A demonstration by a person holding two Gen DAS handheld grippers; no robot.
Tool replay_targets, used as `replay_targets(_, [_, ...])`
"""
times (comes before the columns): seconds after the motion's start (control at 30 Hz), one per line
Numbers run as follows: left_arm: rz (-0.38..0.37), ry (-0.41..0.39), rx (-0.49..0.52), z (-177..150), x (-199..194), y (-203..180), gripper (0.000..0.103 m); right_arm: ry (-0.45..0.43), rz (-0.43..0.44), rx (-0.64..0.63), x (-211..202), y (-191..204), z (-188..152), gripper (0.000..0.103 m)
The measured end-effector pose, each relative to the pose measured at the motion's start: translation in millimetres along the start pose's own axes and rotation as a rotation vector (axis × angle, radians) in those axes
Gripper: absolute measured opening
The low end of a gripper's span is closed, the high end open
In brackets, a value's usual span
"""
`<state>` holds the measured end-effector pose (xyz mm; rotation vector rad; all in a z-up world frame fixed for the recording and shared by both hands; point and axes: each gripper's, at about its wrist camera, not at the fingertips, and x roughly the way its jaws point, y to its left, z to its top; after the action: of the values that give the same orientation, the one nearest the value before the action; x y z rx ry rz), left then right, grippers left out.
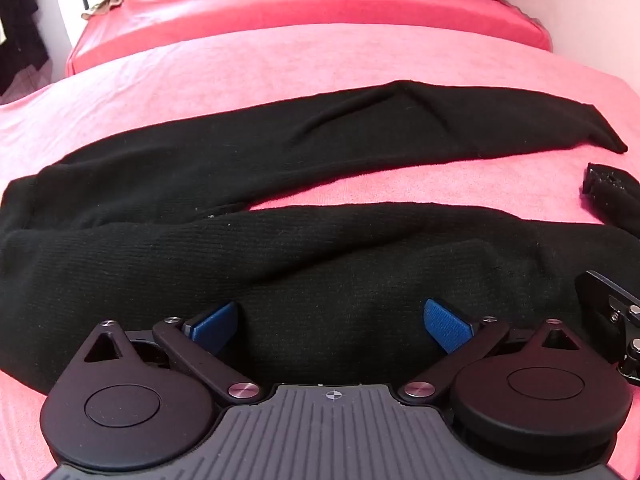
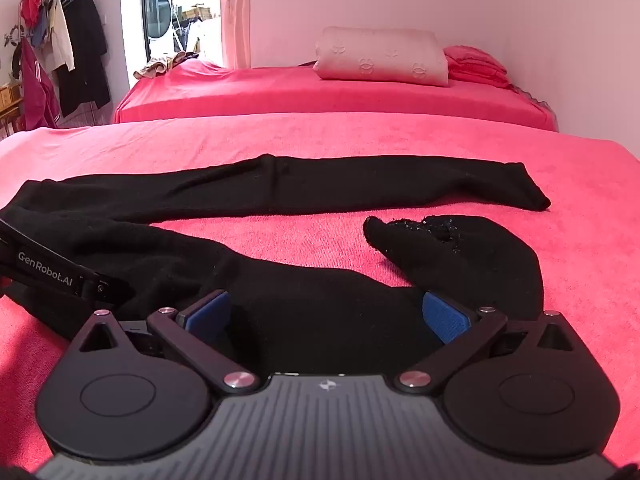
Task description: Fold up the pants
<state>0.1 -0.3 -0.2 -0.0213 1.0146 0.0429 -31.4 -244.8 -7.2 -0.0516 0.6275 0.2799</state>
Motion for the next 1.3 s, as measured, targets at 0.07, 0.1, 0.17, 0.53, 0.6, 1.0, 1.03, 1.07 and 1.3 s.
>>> replay_targets(0.07, [-0.005,0.001,-0.008,1.1,0.4,1.4,0.103,0.000,0.002,0.002,-1.7,0.4,1.0,0.102])
replay_targets(0.1, [-0.009,0.002,-0.012,2.0,0.8,2.4,0.103,0.000,0.003,0.002,-2.7,0.5,1.4,0.103])
replay_targets(0.17, [-0.015,0.003,-0.019,0.4,-1.7,5.1,0.103,0.006,0.000,0.000,4.8,1.2,-2.5,0.103])
replay_targets(0.53, [0.000,-0.007,0.001,-1.7,0.3,0.5,0.103,0.012,-0.002,0.000,0.6,5.6,-0.2,0.103])
replay_targets(0.6, [0.001,-0.008,0.002,-2.1,0.4,0.4,0.103,0.013,0.000,0.002,0.5,5.7,-0.4,0.103])
replay_targets(1.0, [0.001,-0.007,0.003,-1.7,0.3,0.3,0.103,0.018,-0.001,-0.001,2.4,6.3,-2.1,0.103])
replay_targets(1.03, [0.001,-0.007,0.003,-1.8,0.3,0.2,0.103,0.017,-0.001,-0.001,2.4,6.3,-2.2,0.103])
replay_targets(1.07, [0.001,-0.007,0.003,-1.7,0.3,0.1,0.103,0.018,-0.001,-0.001,2.4,6.3,-2.1,0.103])
replay_targets(1.3, [-0.002,-0.008,0.006,-3.0,0.1,0.5,0.103,0.021,-0.006,-0.006,3.5,6.9,-2.1,0.103])
